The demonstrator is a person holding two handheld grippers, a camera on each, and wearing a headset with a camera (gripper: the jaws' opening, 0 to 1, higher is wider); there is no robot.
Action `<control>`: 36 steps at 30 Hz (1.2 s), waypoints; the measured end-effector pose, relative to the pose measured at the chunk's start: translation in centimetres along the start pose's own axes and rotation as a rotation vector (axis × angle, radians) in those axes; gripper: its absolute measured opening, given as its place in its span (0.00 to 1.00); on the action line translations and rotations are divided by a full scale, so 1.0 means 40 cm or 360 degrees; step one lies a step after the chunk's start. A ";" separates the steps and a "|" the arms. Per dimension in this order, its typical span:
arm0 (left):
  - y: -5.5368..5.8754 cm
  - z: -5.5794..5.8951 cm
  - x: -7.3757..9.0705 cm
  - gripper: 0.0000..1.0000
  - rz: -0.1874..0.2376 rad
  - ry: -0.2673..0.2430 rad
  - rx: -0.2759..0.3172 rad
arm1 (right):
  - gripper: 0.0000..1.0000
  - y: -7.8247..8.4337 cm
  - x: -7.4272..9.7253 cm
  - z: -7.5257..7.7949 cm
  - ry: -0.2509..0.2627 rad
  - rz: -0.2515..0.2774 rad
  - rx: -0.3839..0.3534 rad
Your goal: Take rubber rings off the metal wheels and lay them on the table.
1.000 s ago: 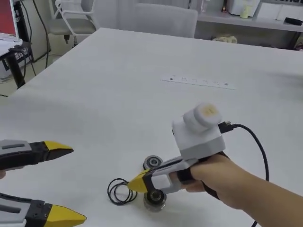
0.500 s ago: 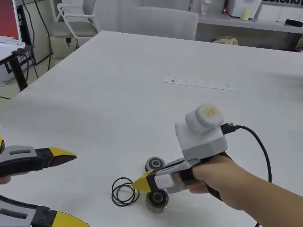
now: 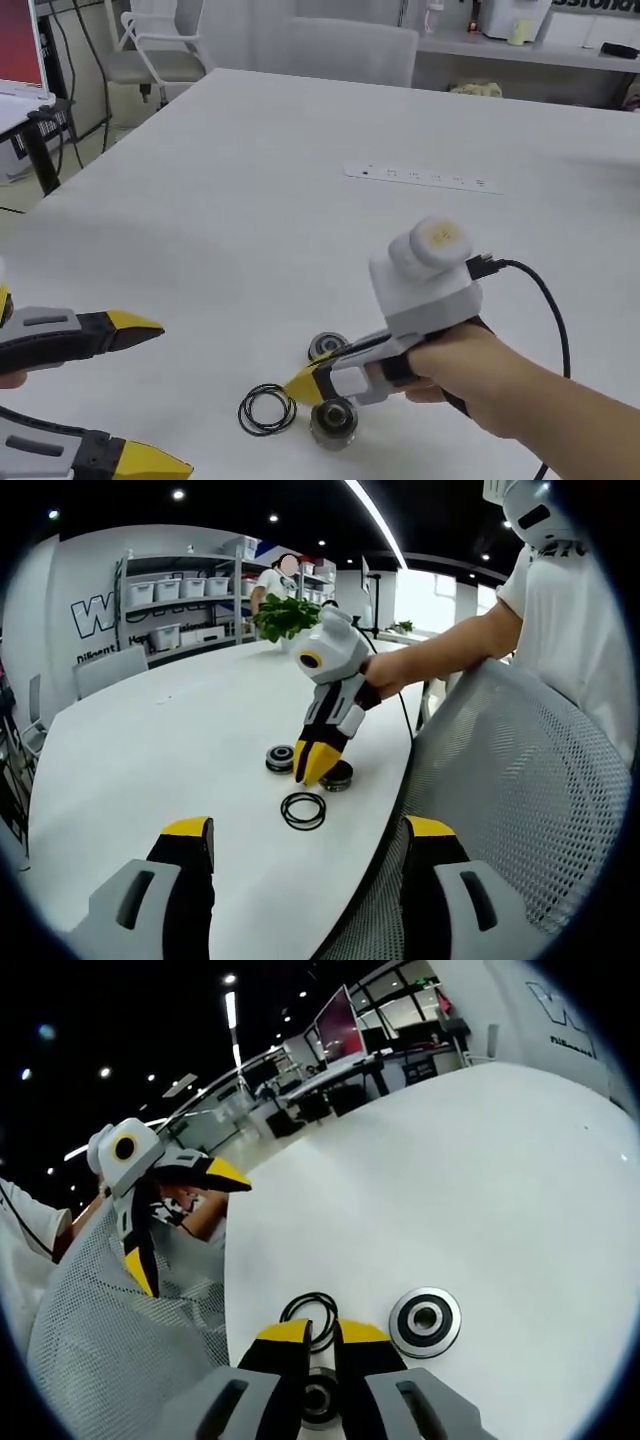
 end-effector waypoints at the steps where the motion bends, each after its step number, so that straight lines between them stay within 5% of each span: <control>1: 0.000 0.000 0.000 0.74 -0.0002 0.0000 0.0000 | 0.06 -0.002 0.003 0.002 0.0003 0.0007 -0.0003; 18: -0.012 0.008 0.002 0.77 0.0020 0.0056 -0.0023 | 0.07 -0.053 0.069 0.022 0.0074 0.0195 0.0067; 29: -0.097 -0.007 0.006 0.78 -0.0029 0.0100 -0.0208 | 0.12 -0.040 0.115 0.070 0.0204 0.0238 0.0173; 36: -0.183 -0.014 -0.019 0.79 -0.0063 0.0172 -0.0390 | 0.15 -0.017 0.124 0.094 0.0273 0.0223 0.0231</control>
Point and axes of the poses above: the centre of the closed fingertips' face, and the gripper's own axes: x roughly backward along the fingers, z roughly to its right, y roughly out of its underside, the point moved 7 cm from there along x, roughly backward along the fingers, and after that the axes turned 4 degrees about x, right-handed, at the moved point
